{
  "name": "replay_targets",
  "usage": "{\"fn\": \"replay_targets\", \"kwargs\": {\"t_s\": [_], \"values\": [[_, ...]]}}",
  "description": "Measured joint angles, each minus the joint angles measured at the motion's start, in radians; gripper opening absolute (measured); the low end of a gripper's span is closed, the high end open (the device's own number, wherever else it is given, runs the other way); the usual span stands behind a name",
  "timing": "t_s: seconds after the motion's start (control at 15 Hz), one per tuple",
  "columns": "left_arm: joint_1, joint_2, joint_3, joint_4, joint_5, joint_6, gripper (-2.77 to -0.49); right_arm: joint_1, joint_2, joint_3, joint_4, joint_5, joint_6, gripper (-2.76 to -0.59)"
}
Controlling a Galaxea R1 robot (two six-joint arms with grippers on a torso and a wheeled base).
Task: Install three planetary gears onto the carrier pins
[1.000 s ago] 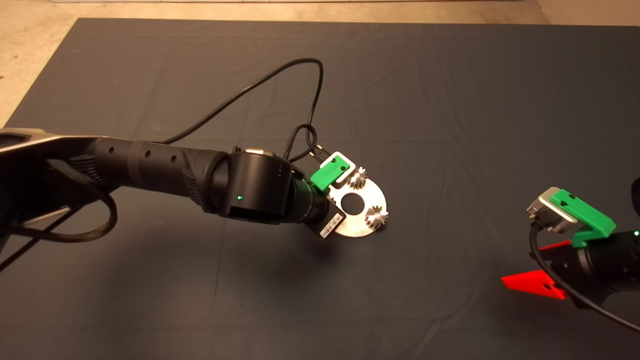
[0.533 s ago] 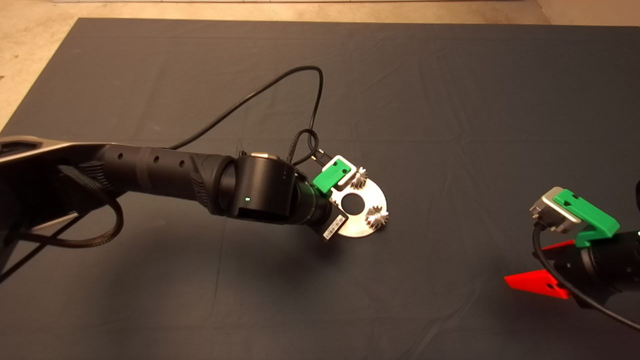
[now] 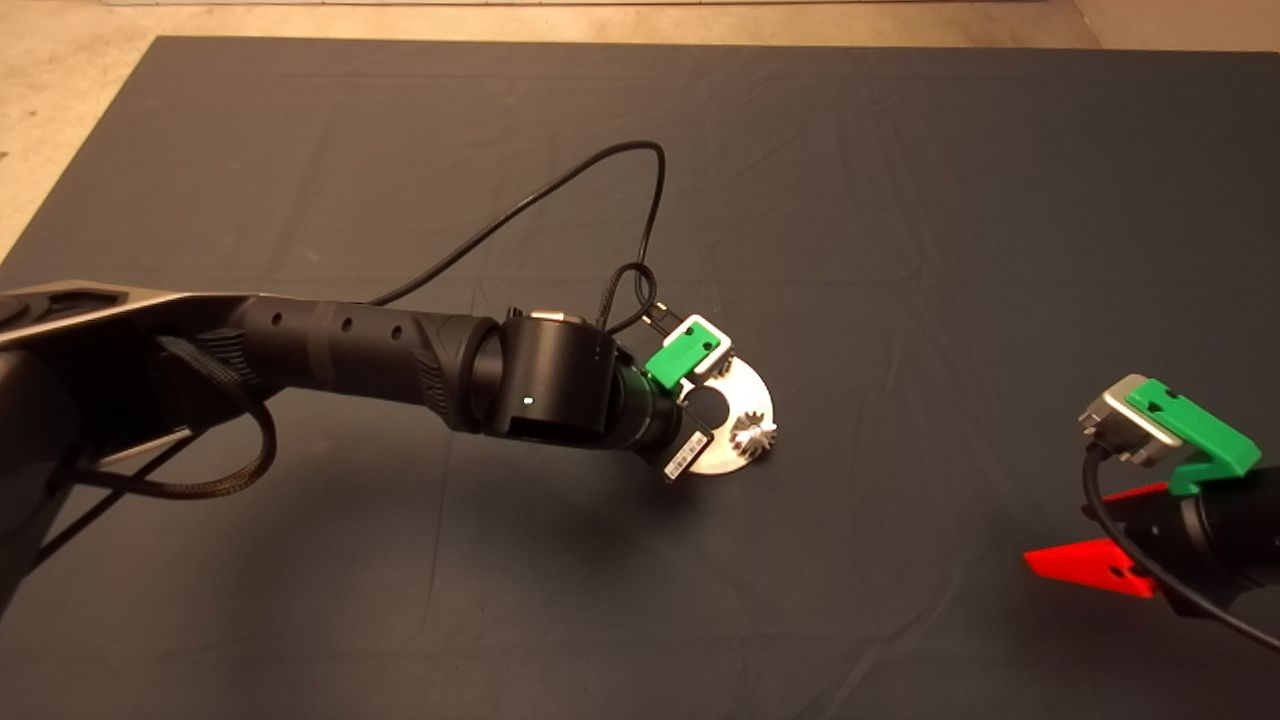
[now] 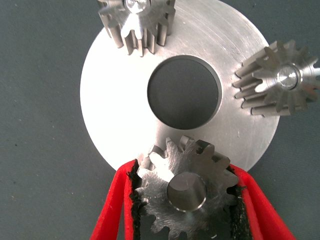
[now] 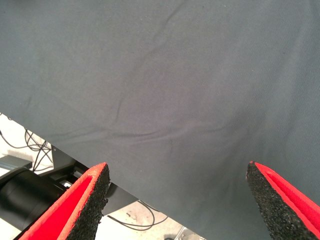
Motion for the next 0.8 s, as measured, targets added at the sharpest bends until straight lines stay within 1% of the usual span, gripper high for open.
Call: {"fn": "replay_targets", "kwargs": {"t_s": [0.2, 0.8], "values": [[-0.003, 0.002, -0.015, 0.001, -0.016, 0.022, -2.45, 0.000, -0.001, 0.000, 0.000, 0.000, 0.000, -1.33], [-0.004, 0.002, -0.021, 0.003, -0.018, 0.030, -2.46, 0.000, -0.012, 0.000, 0.000, 0.001, -0.001, -1.33]]}}
